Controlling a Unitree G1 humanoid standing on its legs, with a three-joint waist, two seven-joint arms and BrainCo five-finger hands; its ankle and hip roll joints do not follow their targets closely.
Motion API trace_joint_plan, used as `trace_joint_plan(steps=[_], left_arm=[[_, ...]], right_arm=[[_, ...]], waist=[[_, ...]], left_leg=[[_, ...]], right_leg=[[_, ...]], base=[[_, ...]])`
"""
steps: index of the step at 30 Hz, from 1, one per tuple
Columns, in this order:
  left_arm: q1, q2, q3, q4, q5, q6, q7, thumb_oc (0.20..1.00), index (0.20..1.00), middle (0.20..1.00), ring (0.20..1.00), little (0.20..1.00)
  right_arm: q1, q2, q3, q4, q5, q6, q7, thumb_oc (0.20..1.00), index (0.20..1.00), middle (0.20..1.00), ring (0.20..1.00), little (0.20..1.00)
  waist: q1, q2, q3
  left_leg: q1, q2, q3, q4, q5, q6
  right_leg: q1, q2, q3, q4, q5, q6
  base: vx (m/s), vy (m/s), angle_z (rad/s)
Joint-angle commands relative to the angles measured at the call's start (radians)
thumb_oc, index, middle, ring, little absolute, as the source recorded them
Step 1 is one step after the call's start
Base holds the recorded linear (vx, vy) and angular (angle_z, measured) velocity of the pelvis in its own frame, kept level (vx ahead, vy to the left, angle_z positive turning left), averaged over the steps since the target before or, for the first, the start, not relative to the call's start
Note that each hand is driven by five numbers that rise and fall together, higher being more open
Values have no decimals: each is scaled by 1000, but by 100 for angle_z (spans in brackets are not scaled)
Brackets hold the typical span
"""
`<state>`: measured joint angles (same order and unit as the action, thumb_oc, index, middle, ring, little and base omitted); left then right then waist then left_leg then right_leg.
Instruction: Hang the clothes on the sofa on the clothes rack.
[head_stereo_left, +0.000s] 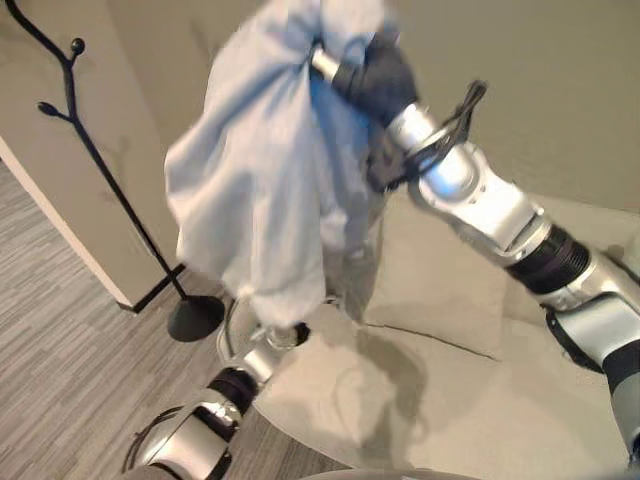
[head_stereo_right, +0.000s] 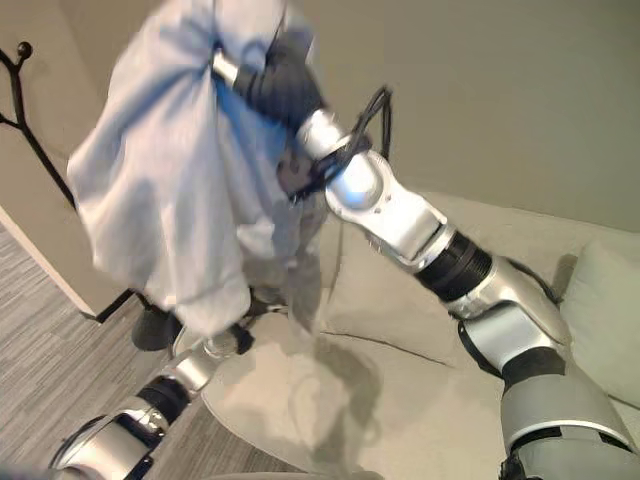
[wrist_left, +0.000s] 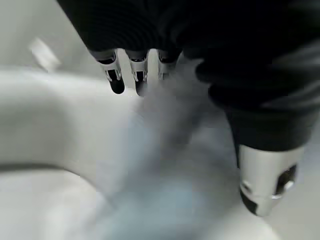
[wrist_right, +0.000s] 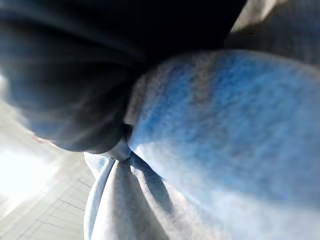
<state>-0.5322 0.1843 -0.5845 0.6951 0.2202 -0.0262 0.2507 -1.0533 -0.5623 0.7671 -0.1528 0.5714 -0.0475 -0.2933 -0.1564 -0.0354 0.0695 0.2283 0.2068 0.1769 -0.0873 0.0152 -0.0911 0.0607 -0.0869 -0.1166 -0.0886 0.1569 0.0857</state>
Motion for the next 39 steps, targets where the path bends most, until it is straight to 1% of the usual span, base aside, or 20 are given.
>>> trace_joint_plan(steps=[1,4,5,6,8,11,16,20,22,25,27,29,32,33,34,35,36,37,38,39], left_arm=[[-248,-15,-51,69,13,-54,17,1000,1000,1000,1000,1000],[-298,-80,-85,77,-4,-63,2,1000,1000,1000,1000,1000],[-309,-102,-99,87,-11,-66,-4,925,925,925,925,925],[-307,-123,-107,99,-16,-67,-14,200,200,200,200,200],[-326,-164,-119,136,-45,-73,-33,200,200,200,200,200],[-317,-165,-106,118,-67,-70,-44,200,200,200,200,200],[-123,-36,-46,-111,-70,-48,-97,200,200,200,200,200],[-69,16,-24,-167,-56,-44,-108,200,200,200,200,200],[-42,60,-74,-209,-22,-54,-141,200,200,200,200,200],[-39,102,-133,-253,27,-76,-173,200,200,200,200,200],[-51,162,-181,-283,68,-91,-193,200,200,200,200,200],[-57,165,-197,-283,79,-91,-195,200,200,200,200,200],[-69,158,-224,-267,90,-98,-194,200,200,200,200,200],[-39,112,-240,-230,88,-110,-196,200,200,200,200,200],[-39,112,-241,-229,89,-111,-195,200,200,200,200,200],[-33,109,-227,-225,88,-121,-197,200,200,200,200,200],[-29,129,-217,-237,84,-124,-197,200,200,200,200,200],[-21,179,-212,-255,84,-121,-194,200,200,200,200,200],[-24,234,-221,-271,87,-117,-190,200,200,200,200,200],[-25,310,-214,-321,97,-117,-187,200,200,200,200,200]], right_arm=[[-130,-38,-9,-21,37,-52,2,200,200,200,200,200],[-102,-33,13,-66,58,-56,13,200,200,200,200,200],[-101,-33,18,-81,61,-60,14,200,200,200,200,200],[-100,-30,18,-87,64,-64,16,200,200,200,200,200],[-104,-26,15,-100,67,-67,11,200,200,200,200,200],[-89,-47,0,-119,49,-70,15,200,200,200,200,200],[180,-105,-174,-273,21,-62,51,200,200,200,200,200],[263,-71,-270,-295,-2,-66,53,200,200,200,200,200],[386,-44,-373,-322,-28,-54,52,200,200,200,200,200],[502,-21,-513,-368,-61,-46,41,200,200,200,200,200],[611,62,-675,-396,-126,-21,15,200,200,200,200,200],[634,89,-708,-408,-149,-11,12,200,200,200,200,200],[684,188,-768,-420,-183,6,11,200,200,200,200,200],[750,210,-811,-447,-211,13,25,200,200,200,200,200],[751,211,-812,-448,-211,13,25,200,200,200,200,200],[761,222,-818,-430,-217,7,26,200,200,200,200,200],[746,234,-813,-414,-213,8,27,200,200,200,200,200],[734,257,-803,-401,-210,14,33,200,200,200,200,200],[730,261,-776,-398,-203,15,43,200,200,200,200,200],[766,275,-794,-403,-191,21,51,200,200,200,200,200]], waist=[[17,-20,65],[8,-20,74],[5,-20,76],[2,-19,76],[-8,-14,75],[-16,-8,79],[-2,3,108],[27,-14,130],[33,-32,136],[38,-31,128],[54,-33,127],[59,-30,126],[76,-20,121],[58,-18,106],[57,-20,100],[63,-27,104],[64,-21,120],[68,-19,146],[70,-14,171],[75,-14,187]], left_leg=[[39,43,-42,0,-3,21],[46,42,-39,0,-5,20],[47,41,-38,0,-4,20],[48,40,-37,0,-5,20],[48,39,-36,0,-4,20],[49,38,-37,0,-5,19],[56,30,-57,0,18,26],[23,31,-128,38,22,26],[-14,116,-95,30,31,33],[-19,205,-83,8,55,44],[-64,297,-92,10,96,31],[-77,315,-103,15,104,21],[-120,293,-196,122,104,-5],[-160,241,-202,241,78,-53],[-170,237,-205,245,78,-51],[-194,213,-206,306,71,-79],[-201,204,-195,329,60,-65],[-187,204,-173,337,59,-73],[-186,194,-168,340,61,-73],[-173,175,-175,311,57,-62]], right_leg=[[56,-37,61,64,-10,3],[56,-36,64,63,-8,2],[56,-36,64,63,-8,2],[56,-36,63,62,-9,2],[52,-36,65,63,-9,2],[49,-34,67,62,-8,1],[28,-41,78,48,-13,-6],[10,-57,101,50,-14,-13],[-11,-104,103,48,-23,-10],[-6,-155,94,47,-27,3],[9,-230,83,45,-26,16],[20,-256,74,40,-22,17],[13,-336,90,35,-2,4],[10,-418,100,52,19,-15],[4,-422,99,53,20,-14],[3,-464,93,60,28,-27],[-13,-479,84,78,23,-35],[-33,-493,76,97,21,-40],[-41,-487,73,115,16,-46],[-25,-446,105,150,4,-53]], base=[[-24,-20,-7],[-23,-25,-10],[-11,-16,-10],[-6,-16,-6],[-15,-19,-6],[-6,-4,-2],[-9,37,-3],[-54,70,1],[-80,260,1],[31,403,24],[18,620,42],[24,534,32],[20,857,19],[18,848,3],[46,851,3],[-19,489,40],[-24,680,42],[-53,529,28],[-45,478,-14],[-38,466,-15]])
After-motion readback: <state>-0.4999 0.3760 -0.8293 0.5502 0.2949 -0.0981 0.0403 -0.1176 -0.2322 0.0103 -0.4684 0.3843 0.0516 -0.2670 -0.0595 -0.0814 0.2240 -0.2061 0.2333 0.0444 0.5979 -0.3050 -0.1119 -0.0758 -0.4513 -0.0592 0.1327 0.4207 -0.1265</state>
